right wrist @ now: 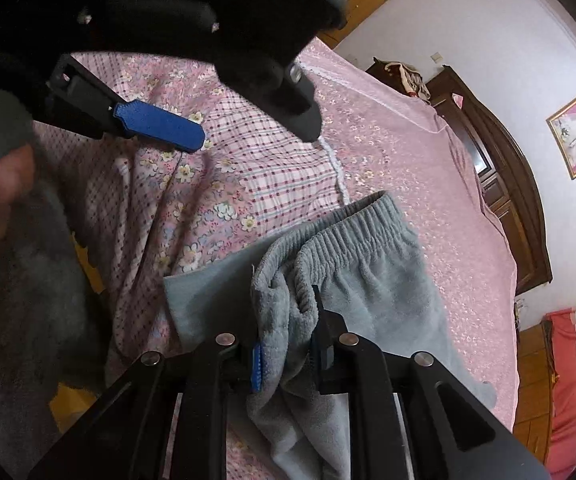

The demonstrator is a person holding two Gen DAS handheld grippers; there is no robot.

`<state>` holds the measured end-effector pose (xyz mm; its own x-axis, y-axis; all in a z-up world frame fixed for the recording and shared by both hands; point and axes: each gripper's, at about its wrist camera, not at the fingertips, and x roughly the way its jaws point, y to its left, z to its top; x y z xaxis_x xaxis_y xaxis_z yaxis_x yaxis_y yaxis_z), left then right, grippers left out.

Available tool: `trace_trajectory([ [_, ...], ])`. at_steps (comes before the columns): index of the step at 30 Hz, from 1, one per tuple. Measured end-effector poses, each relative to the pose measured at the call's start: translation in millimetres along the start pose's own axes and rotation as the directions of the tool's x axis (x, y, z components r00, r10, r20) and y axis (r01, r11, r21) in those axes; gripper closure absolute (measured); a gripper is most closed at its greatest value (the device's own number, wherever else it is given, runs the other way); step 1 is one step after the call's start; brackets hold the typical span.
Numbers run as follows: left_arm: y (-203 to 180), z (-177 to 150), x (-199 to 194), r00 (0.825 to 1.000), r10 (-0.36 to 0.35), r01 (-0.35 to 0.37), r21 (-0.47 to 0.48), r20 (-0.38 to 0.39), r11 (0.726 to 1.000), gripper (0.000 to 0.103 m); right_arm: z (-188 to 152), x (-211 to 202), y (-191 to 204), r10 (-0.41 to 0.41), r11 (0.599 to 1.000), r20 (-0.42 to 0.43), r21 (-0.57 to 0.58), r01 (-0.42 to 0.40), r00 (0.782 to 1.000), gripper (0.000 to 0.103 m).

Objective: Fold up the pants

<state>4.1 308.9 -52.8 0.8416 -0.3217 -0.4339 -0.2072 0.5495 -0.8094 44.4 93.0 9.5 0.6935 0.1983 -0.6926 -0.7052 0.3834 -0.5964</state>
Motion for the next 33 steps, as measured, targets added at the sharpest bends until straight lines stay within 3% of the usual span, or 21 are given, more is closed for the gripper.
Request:
trace_trajectory([
  [3,7.6,4.4,-4.2,1.000,-0.013,0.013,-0.011,0.000,1.000,0.025,-1.0,-12.6,0.3,0.017,0.999,0.038,0.028,-0.018,0.999,0.073],
  [5,12.6,7.3,-8.1,0.999,-0.033,0.034,-0.030,0.006,0.999,0.025,-5.9,-31.8,-3.3,0.113,0.991,0.114,0.053,-0.119,0.987,0.063],
  [7,18.1,10.8,-17.1,0.998,-0.044,0.046,-0.046,0.037,0.998,0.026,-16.0,-58.6,-16.8,0.298,0.942,0.258,0.074,-0.326,0.919,0.061],
  [9,18.6,14.2,-34.1,0.996,-0.023,0.023,-0.003,0.090,1.000,0.026,-33.8,-81.0,-45.2,0.426,0.851,0.380,0.141,-0.507,0.821,0.061],
  [10,12.8,13.2,-40.3,0.993,-0.005,0.001,0.033,0.116,0.999,0.026,-45.8,-86.3,-61.7,0.454,0.809,0.410,0.183,-0.559,0.791,0.060],
  [11,0.2,11.1,-49.9,0.987,0.029,-0.046,0.104,0.155,0.994,0.026,-58.4,-88.0,-77.4,0.468,0.777,0.421,0.223,-0.589,0.777,0.059],
  [12,-9.8,7.9,-54.5,0.984,0.055,-0.081,0.148,0.170,0.986,0.026,-70.6,-88.5,-88.2,0.472,0.753,0.420,0.264,-0.602,0.775,0.059],
  [14,-34.9,0.0,-61.1,0.975,0.109,-0.155,0.242,0.192,0.958,0.026,-112.3,-82.8,-123.9,0.452,0.694,0.401,0.403,-0.597,0.797,0.059],
  [15,-50.6,-5.5,-61.4,0.977,0.107,-0.157,0.288,0.183,0.945,0.026,-127.1,-80.2,-134.9,0.445,0.670,0.399,0.446,-0.593,0.802,0.059],
  [18,-97.9,-18.6,-47.8,0.992,0.051,-0.096,0.409,0.118,0.908,0.029,-186.2,-61.5,-166.4,0.446,0.525,0.405,0.603,-0.600,0.798,0.074],
  [19,-111.1,-22.5,-38.6,0.996,0.036,-0.070,0.442,0.085,0.894,0.038,-207.1,-53.0,-173.4,0.447,0.443,0.444,0.645,-0.623,0.777,0.084],
  [20,-124.8,-27.7,-23.3,0.999,0.031,-0.043,0.479,0.033,0.877,0.045,-215.5,-47.3,-175.9,0.445,0.402,0.462,0.662,-0.632,0.767,0.086],
  [21,-137.4,-34.1,-2.8,0.998,0.047,-0.025,0.514,-0.030,0.857,0.058,-227.8,-38.1,-175.0,0.441,0.356,0.468,0.692,-0.628,0.766,0.086],
  [23,-147.9,-48.0,34.1,0.985,0.124,-0.032,0.568,-0.123,0.822,0.073,-236.3,-22.7,-168.1,0.462,0.322,0.452,0.716,-0.619,0.763,0.086],
  [24,-146.3,-60.0,51.9,0.969,0.202,-0.076,0.608,-0.142,0.790,0.077,-239.1,-17.5,-161.8,0.472,0.329,0.423,0.729,-0.600,0.774,0.086],
  [25,-140.2,-72.0,63.4,0.947,0.296,-0.145,0.653,-0.127,0.743,0.078,-243.9,-11.7,-149.8,0.483,0.354,0.370,0.746,-0.564,0.793,0.091],
  [27,-120.9,-90.9,70.7,0.896,0.441,-0.273,0.720,-0.050,0.638,0.082,-249.9,-10.8,-143.6,0.483,0.357,0.360,0.752,-0.554,0.799,0.098],
  [28,-108.0,-97.6,66.0,0.887,0.460,-0.289,0.730,-0.039,0.620,0.082,-255.6,-12.5,-142.8,0.480,0.332,0.387,0.751,-0.571,0.787,0.099],
  [30,-97.8,-96.1,53.3,0.882,0.469,-0.307,0.700,-0.044,0.644,0.088,-260.7,-17.5,-152.1,0.471,0.278,0.463,0.730,-0.624,0.751,0.098],
  [31,-94.6,-94.5,47.8,0.868,0.496,-0.342,0.697,-0.022,0.630,0.089,-263.6,-22.8,-161.9,0.449,0.250,0.507,0.719,-0.648,0.736,0.096],
  [33,-93.8,-91.9,40.0,0.867,0.498,-0.347,0.692,-0.020,0.632,0.089,-265.7,-27.7,-181.1,0.409,0.234,0.540,0.717,-0.656,0.736,0.088],
])
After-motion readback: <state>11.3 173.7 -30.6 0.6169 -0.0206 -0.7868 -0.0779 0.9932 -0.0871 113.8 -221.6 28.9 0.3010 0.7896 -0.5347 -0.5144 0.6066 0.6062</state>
